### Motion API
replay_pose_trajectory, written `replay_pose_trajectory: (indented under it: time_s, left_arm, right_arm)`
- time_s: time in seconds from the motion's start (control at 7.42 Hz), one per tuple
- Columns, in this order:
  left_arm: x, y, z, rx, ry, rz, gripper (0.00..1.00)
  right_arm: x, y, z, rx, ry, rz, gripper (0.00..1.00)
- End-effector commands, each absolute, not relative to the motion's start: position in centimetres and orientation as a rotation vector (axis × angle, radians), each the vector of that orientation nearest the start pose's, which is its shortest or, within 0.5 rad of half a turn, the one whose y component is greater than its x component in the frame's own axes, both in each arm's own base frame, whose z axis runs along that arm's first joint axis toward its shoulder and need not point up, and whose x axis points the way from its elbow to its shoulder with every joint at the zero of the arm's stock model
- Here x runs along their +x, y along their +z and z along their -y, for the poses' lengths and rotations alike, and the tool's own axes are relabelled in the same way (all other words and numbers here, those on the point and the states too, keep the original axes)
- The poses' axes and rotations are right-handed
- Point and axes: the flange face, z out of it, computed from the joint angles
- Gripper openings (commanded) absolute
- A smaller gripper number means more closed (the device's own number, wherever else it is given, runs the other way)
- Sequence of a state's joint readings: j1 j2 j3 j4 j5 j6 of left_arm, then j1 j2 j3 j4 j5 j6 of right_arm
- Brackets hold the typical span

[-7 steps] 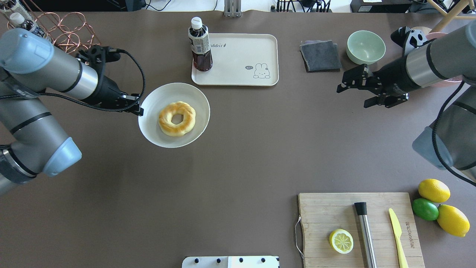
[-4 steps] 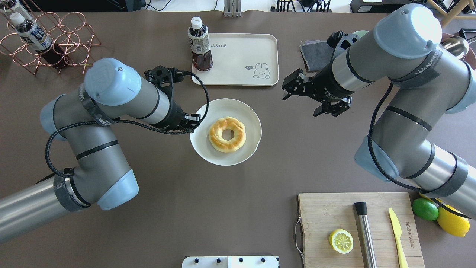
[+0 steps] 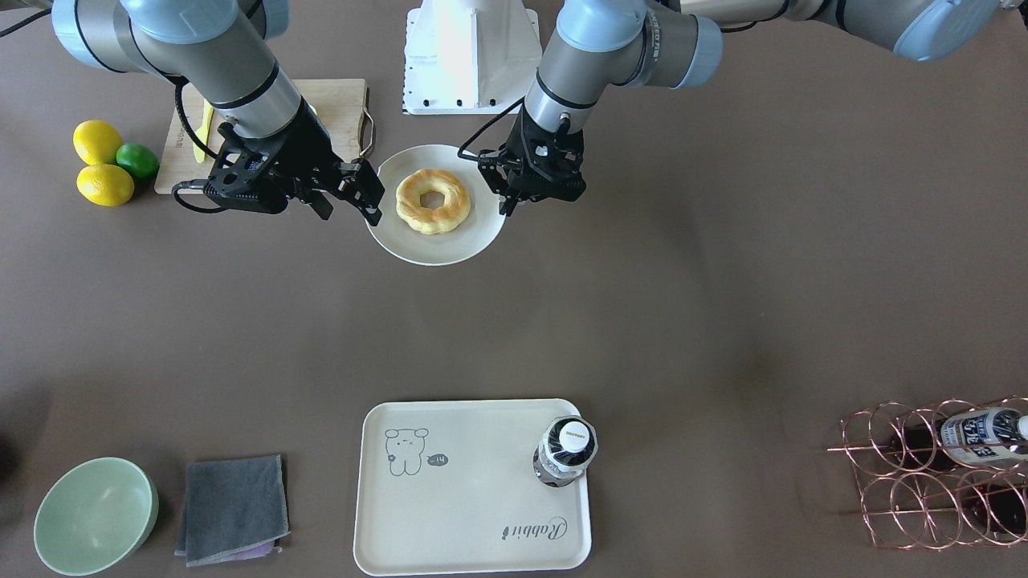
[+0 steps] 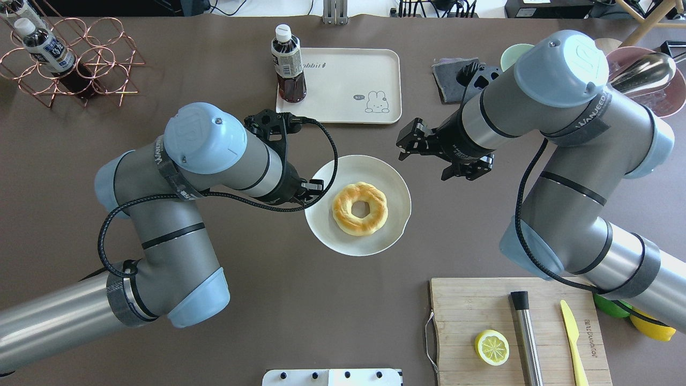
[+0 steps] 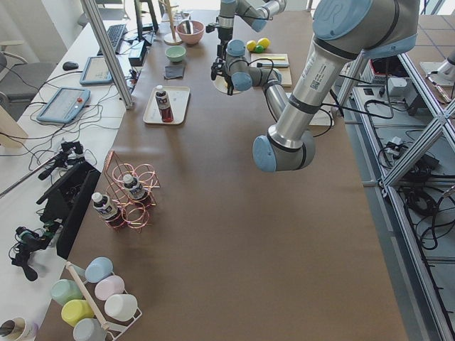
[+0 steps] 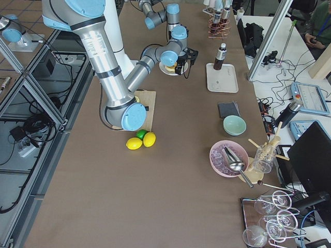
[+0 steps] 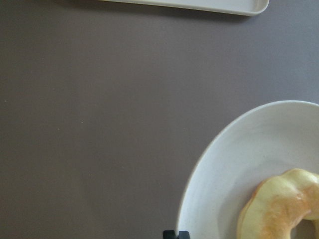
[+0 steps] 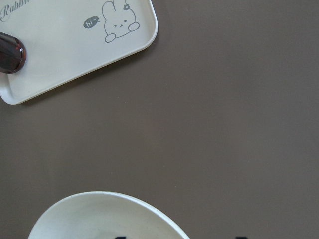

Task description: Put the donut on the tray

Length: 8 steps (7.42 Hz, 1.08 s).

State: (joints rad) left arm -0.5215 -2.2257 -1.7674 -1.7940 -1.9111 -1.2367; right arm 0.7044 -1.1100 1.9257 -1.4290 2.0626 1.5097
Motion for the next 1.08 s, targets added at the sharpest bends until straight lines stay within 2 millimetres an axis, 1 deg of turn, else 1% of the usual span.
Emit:
replay_pose_trajectory:
  time_s: [0.0, 0.13, 0.27, 0.4, 0.54, 0.67, 0.94]
  left_arm:
    - [51.1, 15.3, 40.3, 0.167, 0.022, -1.108, 0.0]
    - [51.2, 15.3, 40.3, 0.167, 0.021, -1.107, 0.0]
    - [51.2, 15.5, 40.2, 0.165, 0.023, -1.106, 0.0]
    - [51.7, 15.4, 39.8, 0.173, 0.024, -1.103, 0.0]
    - [51.7, 15.4, 39.6, 0.175, 0.026, -1.104, 0.0]
    - [51.7, 15.4, 39.4, 0.174, 0.029, -1.106, 0.0]
    - [51.7, 15.5, 39.4, 0.173, 0.029, -1.104, 0.0]
  right_arm:
    - [-40.3, 23.2, 43.5, -0.066, 0.322, 1.031, 0.57]
    - [-40.3, 24.1, 42.4, -0.064, 0.289, 1.023, 0.53]
    - [-39.5, 25.2, 41.7, -0.042, 0.248, 1.018, 0.53]
    - [-39.2, 26.6, 41.2, -0.031, 0.224, 1.023, 0.53]
    - [-39.3, 27.0, 40.8, -0.029, 0.214, 1.031, 0.53]
    - [-39.7, 26.9, 40.4, -0.025, 0.21, 1.029, 0.53]
    - [-40.5, 26.0, 39.8, -0.022, 0.193, 1.042, 0.48]
